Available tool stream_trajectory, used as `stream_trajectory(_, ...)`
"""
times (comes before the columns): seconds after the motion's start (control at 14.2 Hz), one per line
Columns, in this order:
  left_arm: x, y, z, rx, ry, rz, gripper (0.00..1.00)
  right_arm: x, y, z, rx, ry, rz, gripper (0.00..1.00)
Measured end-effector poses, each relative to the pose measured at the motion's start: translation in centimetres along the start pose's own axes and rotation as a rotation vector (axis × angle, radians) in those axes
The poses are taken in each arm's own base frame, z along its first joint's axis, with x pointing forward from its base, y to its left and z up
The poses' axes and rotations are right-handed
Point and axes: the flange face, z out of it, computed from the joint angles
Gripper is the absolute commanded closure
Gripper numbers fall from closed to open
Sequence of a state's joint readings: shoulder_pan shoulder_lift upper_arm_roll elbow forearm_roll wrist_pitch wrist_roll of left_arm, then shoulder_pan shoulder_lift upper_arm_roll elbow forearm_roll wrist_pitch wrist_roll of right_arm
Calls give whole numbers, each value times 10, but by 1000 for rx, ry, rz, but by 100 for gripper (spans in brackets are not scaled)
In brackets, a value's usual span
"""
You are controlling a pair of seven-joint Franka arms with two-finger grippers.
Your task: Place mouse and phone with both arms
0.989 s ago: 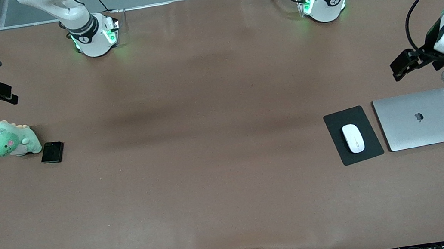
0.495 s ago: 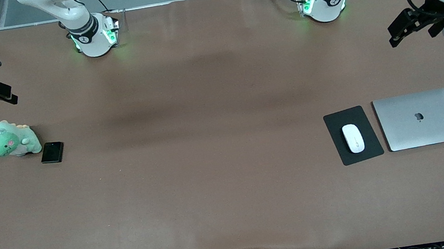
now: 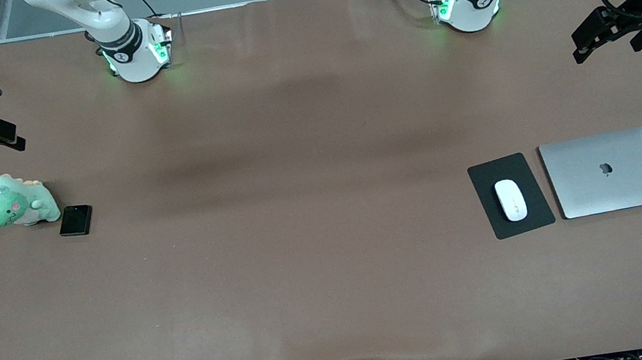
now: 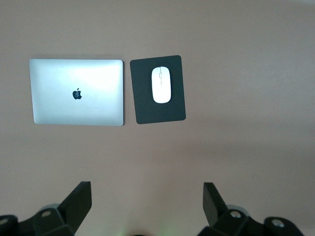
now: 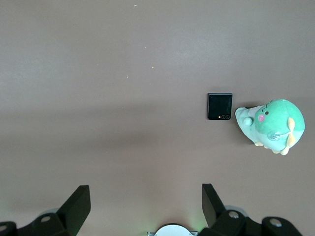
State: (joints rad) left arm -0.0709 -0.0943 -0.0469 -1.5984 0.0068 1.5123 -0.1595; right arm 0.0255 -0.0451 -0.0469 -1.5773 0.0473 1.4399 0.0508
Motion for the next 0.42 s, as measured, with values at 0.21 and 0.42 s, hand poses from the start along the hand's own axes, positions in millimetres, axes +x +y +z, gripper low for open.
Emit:
stream_trajectory(0.21,2,-1,3,1,-7,-1,0,0,0,0,0,0,0,0)
stream_trajectory(0.42,2,-1,3,1,-10,-1,0,0,0,0,0,0,0,0)
